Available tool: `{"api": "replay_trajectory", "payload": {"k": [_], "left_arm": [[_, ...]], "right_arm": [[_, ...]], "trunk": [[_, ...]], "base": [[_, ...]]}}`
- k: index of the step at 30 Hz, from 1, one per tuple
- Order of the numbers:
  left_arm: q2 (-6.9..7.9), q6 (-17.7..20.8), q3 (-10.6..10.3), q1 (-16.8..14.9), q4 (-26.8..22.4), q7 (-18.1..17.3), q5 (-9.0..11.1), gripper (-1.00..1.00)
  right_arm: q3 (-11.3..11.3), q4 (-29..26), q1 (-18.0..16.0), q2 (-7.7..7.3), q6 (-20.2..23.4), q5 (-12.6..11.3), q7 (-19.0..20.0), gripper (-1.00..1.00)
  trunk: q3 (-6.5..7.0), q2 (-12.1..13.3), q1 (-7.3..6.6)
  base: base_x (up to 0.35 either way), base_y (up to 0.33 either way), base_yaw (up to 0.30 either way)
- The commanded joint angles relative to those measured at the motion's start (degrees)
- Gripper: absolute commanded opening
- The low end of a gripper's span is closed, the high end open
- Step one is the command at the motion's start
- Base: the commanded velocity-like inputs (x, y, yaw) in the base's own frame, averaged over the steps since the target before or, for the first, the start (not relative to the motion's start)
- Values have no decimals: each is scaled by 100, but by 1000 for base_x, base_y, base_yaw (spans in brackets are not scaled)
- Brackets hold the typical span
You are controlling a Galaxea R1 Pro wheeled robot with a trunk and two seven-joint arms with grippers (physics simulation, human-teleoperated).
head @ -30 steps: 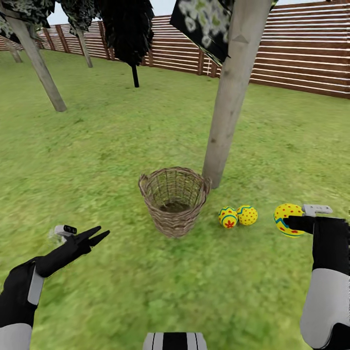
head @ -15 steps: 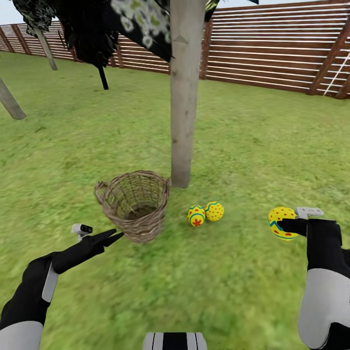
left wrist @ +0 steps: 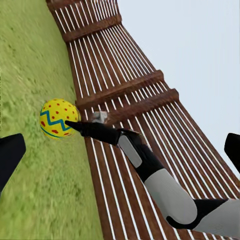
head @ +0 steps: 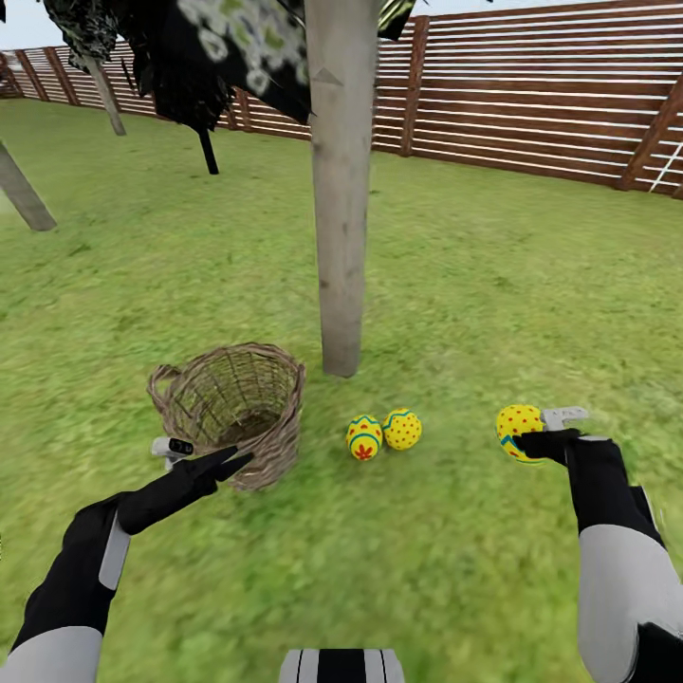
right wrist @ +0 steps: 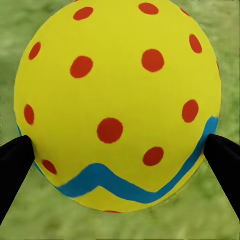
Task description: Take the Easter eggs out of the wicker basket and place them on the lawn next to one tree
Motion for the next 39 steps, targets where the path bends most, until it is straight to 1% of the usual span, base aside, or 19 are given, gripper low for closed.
{"api": "replay_trajectory", "payload": {"k": [1,2,3,4,6,13,14,16,19,24,25,26,27,28,30,32,34,39], "left_arm": [[-6,61,2,-2,-3,-24,-9,100],[-8,61,3,-1,-3,-24,-7,100],[-9,61,5,-3,-3,-24,-9,100],[-10,61,8,-3,-3,-24,-6,100],[-12,61,8,-2,-3,-24,-4,100],[-19,61,2,-2,-3,-24,-2,100],[-31,58,2,-2,-7,-29,-2,100],[-57,30,2,2,-5,-39,-1,100],[-62,5,2,-2,-3,-39,-1,100],[-63,3,2,-2,6,-39,-1,100],[-63,2,6,-3,9,-37,-1,100],[-63,3,8,-2,11,-39,-1,100],[-63,3,6,0,34,-39,-1,100],[-63,2,5,-3,48,-40,4,100],[-63,3,9,-2,49,-41,19,100],[-61,1,10,-1,52,-42,130,100],[-56,0,10,2,47,-45,212,100],[-56,-1,10,-2,54,-50,235,100]], "right_arm": [[126,69,-3,86,-7,61,-225,-100],[197,109,-4,162,-7,58,-500,-100],[231,138,-4,212,-6,60,-658,-100],[245,190,-4,250,-5,63,-728,-100],[254,267,-4,278,-5,66,-770,-100],[271,392,-2,292,-5,70,-809,-100],[322,452,-2,295,-5,70,-837,-100],[444,523,-3,297,-5,70,-950,-100],[477,566,-4,300,-5,70,-1000,-100],[498,811,-4,305,-7,66,-1050,-100],[548,887,-4,305,-10,62,-1124,-100],[700,960,-4,310,-26,50,-1292,-100],[1117,1201,-4,578,-306,7,-1873,-100],[1215,1270,-4,778,-562,9,-2182,-100],[1275,1308,-7,1084,-798,16,-2519,-100],[1289,1377,-8,1201,-857,10,-2595,-100],[1303,1553,-11,1267,-877,9,-2617,-100],[1310,1608,-29,1299,-876,-11,-2644,-100]], "trunk": [[-4,-2,1],[-4,-2,1],[-4,-2,1],[-4,-2,1],[-4,-2,1],[-4,-2,1],[-4,-2,1],[-4,-2,1],[-4,-2,1],[-6,-2,1],[-7,-2,1],[-9,-2,1],[-12,-2,1],[-15,-2,1],[-20,-2,1],[-26,-2,1],[-32,-2,1],[-46,-2,1]], "base": [[225,-274,282],[222,-279,285],[220,-281,286],[219,-283,287],[217,-284,287],[176,-296,287],[10,-335,287],[-111,-322,287],[-193,-295,287],[-210,-284,287],[-140,-304,287],[-60,-319,287],[-10,-329,287],[37,-331,287],[81,-332,287],[105,-332,287],[113,-331,287],[124,-327,287]]}}
